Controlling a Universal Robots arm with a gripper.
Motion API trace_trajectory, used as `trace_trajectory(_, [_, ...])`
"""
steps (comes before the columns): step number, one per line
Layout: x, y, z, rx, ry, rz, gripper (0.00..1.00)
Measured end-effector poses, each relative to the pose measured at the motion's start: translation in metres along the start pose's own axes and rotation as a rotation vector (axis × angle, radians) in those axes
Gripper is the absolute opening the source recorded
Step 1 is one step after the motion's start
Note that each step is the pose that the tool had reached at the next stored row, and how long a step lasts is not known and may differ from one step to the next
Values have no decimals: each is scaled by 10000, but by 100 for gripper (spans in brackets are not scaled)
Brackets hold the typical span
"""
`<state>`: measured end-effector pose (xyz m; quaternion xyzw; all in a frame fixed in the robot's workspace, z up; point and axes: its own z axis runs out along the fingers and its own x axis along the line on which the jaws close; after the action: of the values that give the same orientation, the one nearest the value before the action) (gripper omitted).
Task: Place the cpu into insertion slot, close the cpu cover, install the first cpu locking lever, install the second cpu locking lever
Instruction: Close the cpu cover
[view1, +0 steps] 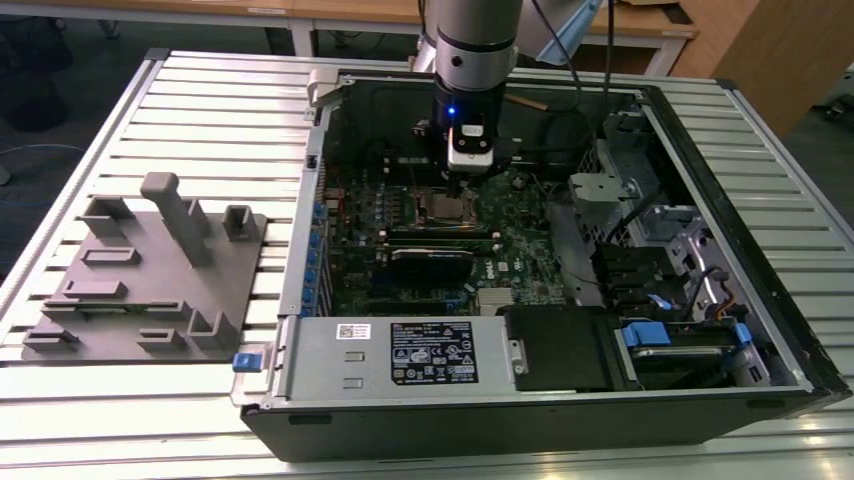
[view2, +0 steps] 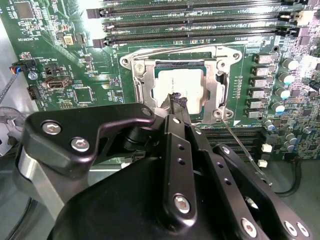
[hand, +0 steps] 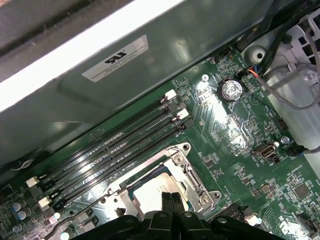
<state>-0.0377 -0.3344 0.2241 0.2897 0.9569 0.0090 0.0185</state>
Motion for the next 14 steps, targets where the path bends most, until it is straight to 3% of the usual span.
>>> trace_trajectory(8, [0, 0, 0, -2, 1, -67, 10])
trace_trajectory(14, [0, -1, 8, -22, 21, -762, 10])
